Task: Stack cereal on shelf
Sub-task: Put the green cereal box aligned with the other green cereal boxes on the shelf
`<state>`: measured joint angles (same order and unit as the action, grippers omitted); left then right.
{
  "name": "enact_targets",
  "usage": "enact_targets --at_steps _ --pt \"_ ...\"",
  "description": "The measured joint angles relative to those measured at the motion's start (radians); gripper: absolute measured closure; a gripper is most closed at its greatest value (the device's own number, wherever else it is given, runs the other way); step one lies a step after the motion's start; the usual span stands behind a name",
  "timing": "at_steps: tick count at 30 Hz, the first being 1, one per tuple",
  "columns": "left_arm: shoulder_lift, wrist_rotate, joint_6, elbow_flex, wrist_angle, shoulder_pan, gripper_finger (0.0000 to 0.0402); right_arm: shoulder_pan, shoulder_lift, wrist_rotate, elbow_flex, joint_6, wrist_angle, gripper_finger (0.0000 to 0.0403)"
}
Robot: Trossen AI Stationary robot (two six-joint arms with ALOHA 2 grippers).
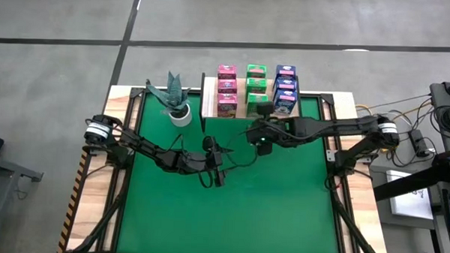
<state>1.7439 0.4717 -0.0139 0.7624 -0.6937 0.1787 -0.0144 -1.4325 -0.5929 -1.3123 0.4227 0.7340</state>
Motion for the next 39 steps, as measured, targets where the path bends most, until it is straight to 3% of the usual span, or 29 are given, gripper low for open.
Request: enact_targets --at_steps 4,11,19,27,33,39 --pt "-0.004 0.000 -0.009 0.000 0.002 0.004 0.0127 0.010 0.086 0.077 0.022 -0.054 -0.028 0.0394" --pt "-0.034 -0.001 -0.054 0.000 0.002 0.019 0.0127 0.010 0.245 0.076 0.076 -0.116 -0.040 0.0394" --pt "-0.151 -0.002 -0.124 0.000 0.049 0.022 0.0127 0.010 0.364 0.073 0.078 -0.210 -0.023 0.0394" --pt "-0.298 -0.002 -0.157 0.000 0.170 0.022 0.0127 -0.033 0.337 0.079 -0.038 -0.243 0.092 0.0394" --pt "-0.380 -0.001 -0.157 0.000 0.225 0.024 0.0127 -0.118 0.273 0.201 -0.123 -0.191 0.145 0.0394" --pt "-0.414 -0.001 -0.153 0.000 0.260 0.024 0.0127 -0.203 0.223 0.234 -0.176 -0.107 0.191 0.0394"
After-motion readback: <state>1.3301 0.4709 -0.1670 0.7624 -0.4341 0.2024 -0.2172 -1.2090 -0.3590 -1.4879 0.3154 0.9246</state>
